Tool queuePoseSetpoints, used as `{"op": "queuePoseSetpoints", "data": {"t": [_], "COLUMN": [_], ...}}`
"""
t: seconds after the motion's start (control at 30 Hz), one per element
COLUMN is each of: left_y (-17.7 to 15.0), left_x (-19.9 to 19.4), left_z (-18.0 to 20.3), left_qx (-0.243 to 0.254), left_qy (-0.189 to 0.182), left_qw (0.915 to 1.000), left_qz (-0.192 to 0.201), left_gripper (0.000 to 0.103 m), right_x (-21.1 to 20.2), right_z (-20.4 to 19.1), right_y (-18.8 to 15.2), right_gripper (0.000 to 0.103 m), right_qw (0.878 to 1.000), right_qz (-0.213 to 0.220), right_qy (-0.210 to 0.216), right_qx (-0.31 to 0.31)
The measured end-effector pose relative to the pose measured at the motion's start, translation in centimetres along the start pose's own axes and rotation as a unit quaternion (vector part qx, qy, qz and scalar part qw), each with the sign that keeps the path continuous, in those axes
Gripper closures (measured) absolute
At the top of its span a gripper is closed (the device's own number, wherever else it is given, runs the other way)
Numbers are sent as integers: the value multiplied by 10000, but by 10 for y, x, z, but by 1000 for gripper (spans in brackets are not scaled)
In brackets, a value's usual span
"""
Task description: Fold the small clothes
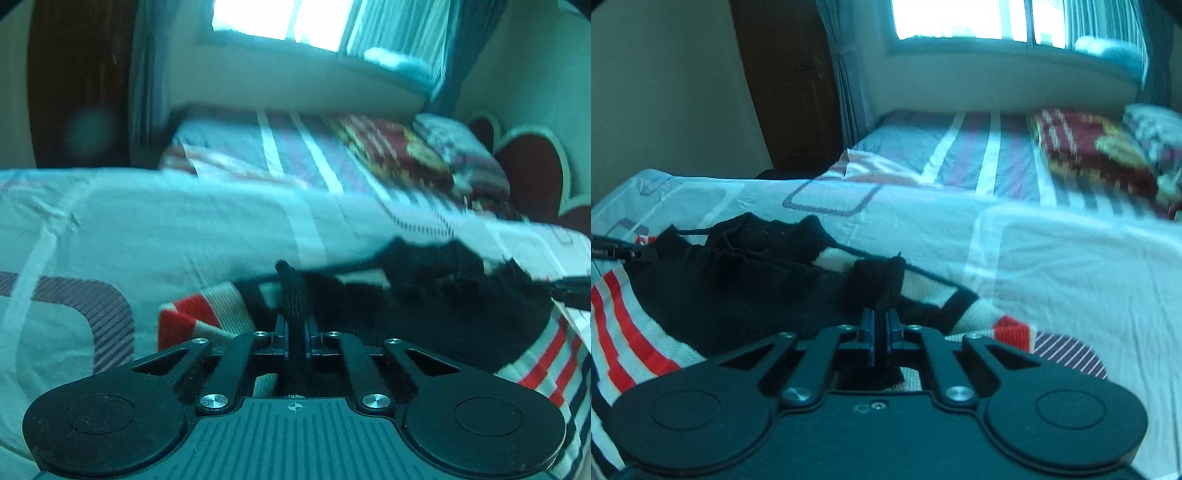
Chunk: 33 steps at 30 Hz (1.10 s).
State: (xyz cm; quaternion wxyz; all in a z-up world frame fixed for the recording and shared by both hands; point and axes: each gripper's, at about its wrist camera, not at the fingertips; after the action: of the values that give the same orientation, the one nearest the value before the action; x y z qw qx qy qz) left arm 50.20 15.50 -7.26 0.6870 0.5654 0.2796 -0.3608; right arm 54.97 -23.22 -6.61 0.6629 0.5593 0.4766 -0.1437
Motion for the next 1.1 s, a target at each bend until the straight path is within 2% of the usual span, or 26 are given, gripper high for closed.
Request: {"op": "queuePoseSetpoints", "data": {"t": [0.1,0.17,0.23,0.33,0.4,0.47,0.5,0.57,0.6,0.63,0.67,0.7,0.8,0.83,0.93,0.97,1.03,1.07,1.1], "left_y": [-10,-14,-15,-14,-12,-11,-9,-6,-6,-8,-12,-12,-11,-12,-17,-18,-21,-21,-20], "left_x": [-19,-26,-21,3,11,12,14,4,-9,-25,-40,-47,-38,-30,0,7,19,20,19], "left_z": [-3,-9,-17,-19,-11,-2,3,3,2,2,8,16,66,84,126,131,128,118,105], "left_qx": [-159,-374,-532,-479,-404,-111,-50,-37,-124,-163,-18,132,895,1185,1913,1971,1978,1833,1644], "left_qy": [110,213,290,527,687,914,955,1012,1018,986,818,642,39,-87,-258,-254,39,144,374], "left_qw": [9980,9956,9955,9971,9965,9956,9953,9947,9943,9932,9927,9933,9929,9904,9808,9799,9802,9829,9856], "left_qz": [605,828,727,252,244,181,146,160,309,594,888,952,781,705,296,151,38,103,162], "left_gripper": [96,96,96,96,96,96,93,70,47,41,41,41,41,41,41,41,41,41,36], "right_x": [-12,-18,-16,8,14,14,13,2,-10,-23,-33,-38,-22,-12,10,16,20,22,21], "right_z": [6,9,15,23,22,21,20,16,11,3,-6,-17,-57,-69,-94,-98,-100,-96,-84], "right_y": [-1,-2,0,-4,-9,-7,-6,-6,-8,-10,-12,-13,-10,-6,-3,-3,-7,-8,-9], "right_gripper": [98,98,98,98,97,95,94,71,58,62,63,66,75,81,82,82,77,77,76], "right_qw": [9991,9980,9975,9975,9970,9967,9966,9953,9926,9907,9912,9918,9888,9882,9849,9837,9804,9796,9806], "right_qz": [413,576,542,117,198,184,163,337,613,847,968,966,651,516,268,179,143,144,205], "right_qy": [-104,-236,-415,-600,-640,-648,-678,-864,-1036,-1064,-856,-621,-192,-6,284,285,46,-269,-688], "right_qx": [80,126,187,369,379,463,430,280,167,-30,-276,-558,-1329,-1442,-1689,-1764,-1964,-1987,-1822]}}
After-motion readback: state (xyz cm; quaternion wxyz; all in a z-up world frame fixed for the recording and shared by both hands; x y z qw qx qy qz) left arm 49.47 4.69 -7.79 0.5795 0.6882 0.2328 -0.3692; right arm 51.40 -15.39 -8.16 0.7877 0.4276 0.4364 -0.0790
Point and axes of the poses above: each gripper's, at about its wrist camera, not at the fingertips, and x roughly the way its jaws point, z to its right, y to its top, and after that the axes turned 12 degrees about -z, right-handed
